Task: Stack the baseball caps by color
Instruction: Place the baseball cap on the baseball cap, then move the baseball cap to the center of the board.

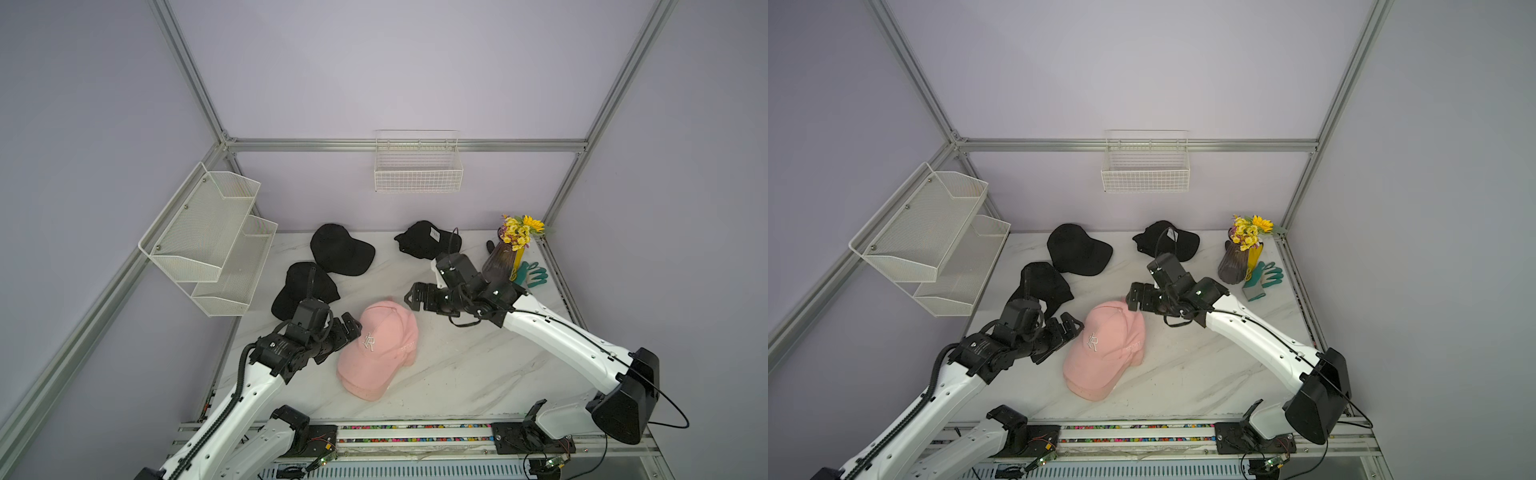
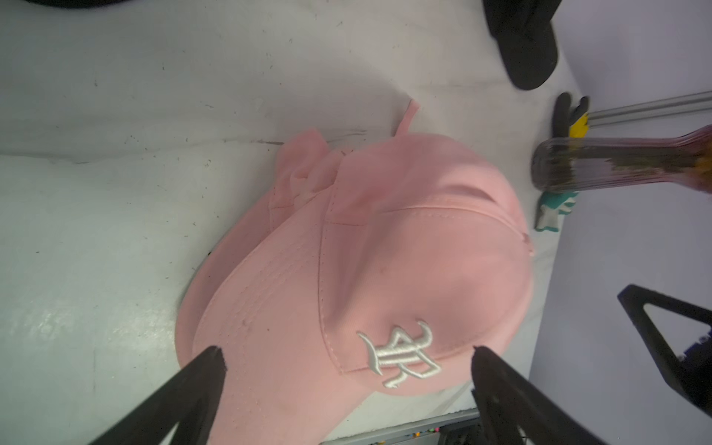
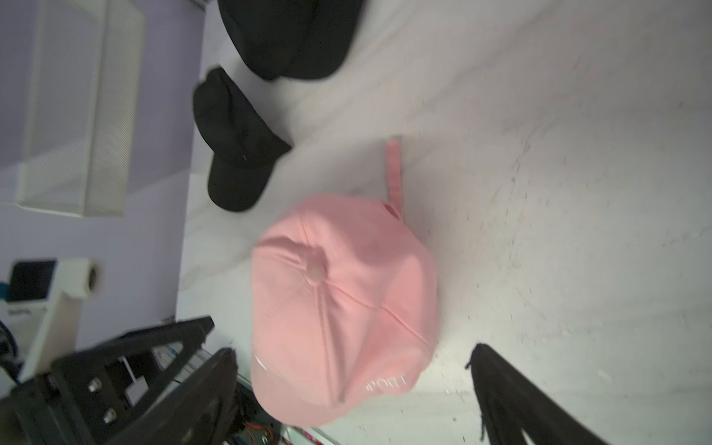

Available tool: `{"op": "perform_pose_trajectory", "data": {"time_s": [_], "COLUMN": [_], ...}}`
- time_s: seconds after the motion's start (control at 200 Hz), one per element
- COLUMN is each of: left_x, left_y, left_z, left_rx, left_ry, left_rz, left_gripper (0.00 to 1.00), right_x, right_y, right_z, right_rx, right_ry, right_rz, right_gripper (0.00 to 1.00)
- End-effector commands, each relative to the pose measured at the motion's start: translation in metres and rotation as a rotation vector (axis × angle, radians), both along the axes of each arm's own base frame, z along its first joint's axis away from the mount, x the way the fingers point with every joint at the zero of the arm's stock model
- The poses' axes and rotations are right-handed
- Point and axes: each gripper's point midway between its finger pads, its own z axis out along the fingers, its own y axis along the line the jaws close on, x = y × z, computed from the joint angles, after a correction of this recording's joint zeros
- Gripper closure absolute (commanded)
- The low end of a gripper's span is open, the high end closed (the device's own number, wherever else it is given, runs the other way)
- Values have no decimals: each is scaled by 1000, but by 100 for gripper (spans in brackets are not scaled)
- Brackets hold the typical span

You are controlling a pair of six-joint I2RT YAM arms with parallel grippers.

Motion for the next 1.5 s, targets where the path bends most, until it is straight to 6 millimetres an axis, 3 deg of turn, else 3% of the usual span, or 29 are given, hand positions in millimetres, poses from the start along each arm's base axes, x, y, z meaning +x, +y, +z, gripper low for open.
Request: {"op": "perform_pose_trajectory", "data": {"time_s": [0.0, 0.1, 0.2, 0.245, 0.33, 0.44, 0.545, 0.645, 0.745, 0.89, 1.005, 1.13, 1.235, 1.415, 1.495], "left_x": [-2, -9, -23, -31, -45, -58, -64, -65, -54, -33, -23, -2, 24, 49, 58], "left_y": [-17, -19, -6, 1, 11, 20, 11, -13, -34, -52, -74, -106, -122, -137, -135], "left_z": [-17, -40, -65, -76, -93, -106, -116, -124, -116, -88, -86, -90, -84, -77, -68], "left_rx": [-6, -8, 37, 58, 74, 77, -6, -193, -348, -422, -450, -425, -410, -269, -214], "left_ry": [13, 54, 138, 181, 240, 272, 280, 276, 203, 75, 59, 56, -16, -74, -104], "left_rz": [-156, -178, -135, -100, -54, 4, 22, 17, -1, -46, -89, -190, -249, -406, -432], "left_gripper": [0, 0, 0, 0, 0, 0, 2, 20, 31, 29, 22, 18, 25, 22, 19], "right_x": [-41, -66, -83, -90, -98, -98, -98, -89, -72, -43, -25, -21, -22, -24, -19], "right_y": [3, 24, 47, 56, 70, 75, 65, 53, 41, 3, -19, -37, -47, -62, -69], "right_z": [-31, -47, -60, -76, -90, -107, -129, -145, -151, -156, -148, -147, -143, -135, -113], "right_rx": [39, 122, 159, 143, 161, 161, 105, 58, 28, 25, 21, -3, -9, -39, -30], "right_ry": [117, 170, 204, 243, 282, 310, 341, 336, 312, 300, 267, 253, 234, 201, 142], "right_rz": [-7, 30, 72, 83, 90, 60, -2, -78, -139, -254, -285, -308, -320, -346, -370], "right_gripper": [3, 3, 3, 2, 3, 3, 3, 3, 3, 3, 3, 3, 3, 3, 3]}}
